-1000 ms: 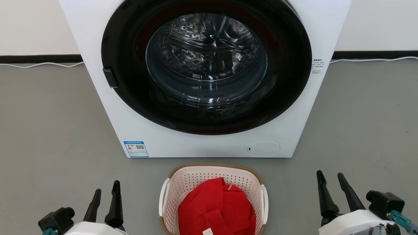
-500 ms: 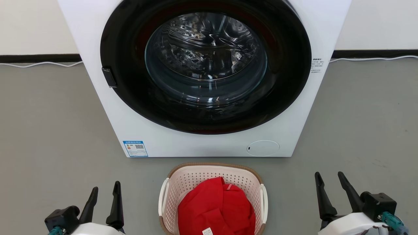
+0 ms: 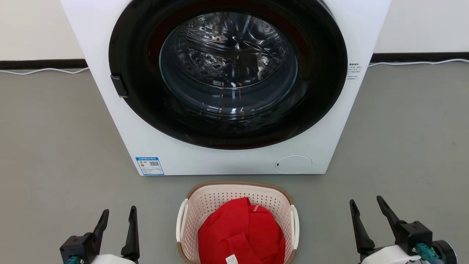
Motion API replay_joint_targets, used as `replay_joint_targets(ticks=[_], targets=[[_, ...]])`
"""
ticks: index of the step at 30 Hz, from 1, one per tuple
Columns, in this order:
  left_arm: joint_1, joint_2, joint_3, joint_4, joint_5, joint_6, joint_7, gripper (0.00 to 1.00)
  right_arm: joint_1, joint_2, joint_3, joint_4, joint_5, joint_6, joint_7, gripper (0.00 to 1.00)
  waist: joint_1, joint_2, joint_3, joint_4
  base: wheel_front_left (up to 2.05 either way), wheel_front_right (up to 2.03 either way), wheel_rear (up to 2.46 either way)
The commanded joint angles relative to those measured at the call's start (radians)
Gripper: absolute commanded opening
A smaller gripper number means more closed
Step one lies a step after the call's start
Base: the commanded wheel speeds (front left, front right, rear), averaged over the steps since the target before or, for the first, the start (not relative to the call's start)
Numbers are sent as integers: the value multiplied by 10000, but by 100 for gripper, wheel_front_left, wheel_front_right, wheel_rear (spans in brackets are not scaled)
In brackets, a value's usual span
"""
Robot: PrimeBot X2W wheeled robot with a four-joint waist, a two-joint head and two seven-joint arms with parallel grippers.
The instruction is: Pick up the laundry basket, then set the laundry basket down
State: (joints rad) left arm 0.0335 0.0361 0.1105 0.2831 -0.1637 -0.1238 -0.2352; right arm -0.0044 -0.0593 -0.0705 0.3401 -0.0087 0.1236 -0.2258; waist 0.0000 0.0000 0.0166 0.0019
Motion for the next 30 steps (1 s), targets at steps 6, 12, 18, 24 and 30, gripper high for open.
replay_joint_targets(ticks=[6, 12, 18, 24, 30], targets=[[-288, 142, 371, -176, 722, -69, -266, 100, -255, -7, 155, -132, -834, 71, -360, 100, 0, 0, 168, -38, 0, 0, 0], [-299, 142, 357, -127, 666, -69, -266, 100, -286, 20, 136, -125, -756, 71, -360, 100, 0, 0, 314, -27, 0, 0, 0], [-481, 141, 209, 75, 513, -69, -266, 100, -531, 44, 164, -1, -663, 71, -360, 100, 0, 0, 813, 0, 0, 0, 0], [-962, 149, 37, 486, 500, -69, -266, 100, -1022, 67, 111, 558, -661, 71, -360, 100, 0, 0, 1546, 22, 0, 0, 0], [-1692, 147, -147, 1009, 465, -69, -266, 100, -1907, 82, 262, 1515, -693, 71, -360, 100, 0, 0, 2414, 6, 0, 0, 0]])
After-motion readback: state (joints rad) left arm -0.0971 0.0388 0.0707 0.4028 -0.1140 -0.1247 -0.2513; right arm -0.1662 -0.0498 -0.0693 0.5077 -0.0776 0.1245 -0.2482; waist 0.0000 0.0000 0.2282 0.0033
